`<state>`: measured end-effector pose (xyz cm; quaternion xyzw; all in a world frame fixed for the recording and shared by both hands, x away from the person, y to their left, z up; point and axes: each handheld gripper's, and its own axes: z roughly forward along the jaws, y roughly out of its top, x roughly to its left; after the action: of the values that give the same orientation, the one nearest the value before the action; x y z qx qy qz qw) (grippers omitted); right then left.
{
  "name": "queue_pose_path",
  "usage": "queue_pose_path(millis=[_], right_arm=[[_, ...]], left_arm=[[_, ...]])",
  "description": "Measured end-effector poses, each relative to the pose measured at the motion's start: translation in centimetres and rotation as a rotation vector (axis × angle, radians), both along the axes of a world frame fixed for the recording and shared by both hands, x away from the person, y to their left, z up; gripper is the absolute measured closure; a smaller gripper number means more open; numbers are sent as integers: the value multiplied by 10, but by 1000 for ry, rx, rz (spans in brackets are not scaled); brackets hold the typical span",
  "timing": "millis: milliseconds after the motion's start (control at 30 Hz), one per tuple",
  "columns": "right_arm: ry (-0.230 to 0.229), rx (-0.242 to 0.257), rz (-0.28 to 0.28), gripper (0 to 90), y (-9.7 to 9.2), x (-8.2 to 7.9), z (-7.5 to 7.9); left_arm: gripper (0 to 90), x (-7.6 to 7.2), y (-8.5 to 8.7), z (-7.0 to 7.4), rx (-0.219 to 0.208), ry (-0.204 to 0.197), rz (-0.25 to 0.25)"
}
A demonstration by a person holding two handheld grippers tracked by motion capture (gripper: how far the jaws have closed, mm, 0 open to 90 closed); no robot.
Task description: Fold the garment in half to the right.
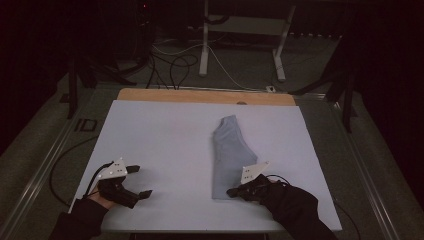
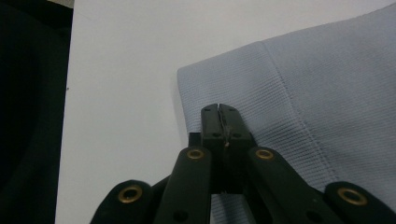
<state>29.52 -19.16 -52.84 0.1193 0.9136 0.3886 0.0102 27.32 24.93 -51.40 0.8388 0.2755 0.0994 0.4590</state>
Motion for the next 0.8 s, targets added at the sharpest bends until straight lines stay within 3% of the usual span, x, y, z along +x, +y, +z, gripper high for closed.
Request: queue_pose_path(millis=[300, 367, 600, 800], right_arm=[[14, 1, -10, 900, 1, 1, 1], [35, 26, -9, 900, 0, 2, 4], [11, 89, -54, 900, -4, 6, 21], [-34, 105, -99, 890, -6, 11, 30]], left_arm=[[5, 0, 1, 0, -1, -2, 2], [4, 0, 1, 1, -3, -5, 2], [4, 0, 2, 2, -5, -6, 6], [5, 0, 2, 2, -2, -9, 5]])
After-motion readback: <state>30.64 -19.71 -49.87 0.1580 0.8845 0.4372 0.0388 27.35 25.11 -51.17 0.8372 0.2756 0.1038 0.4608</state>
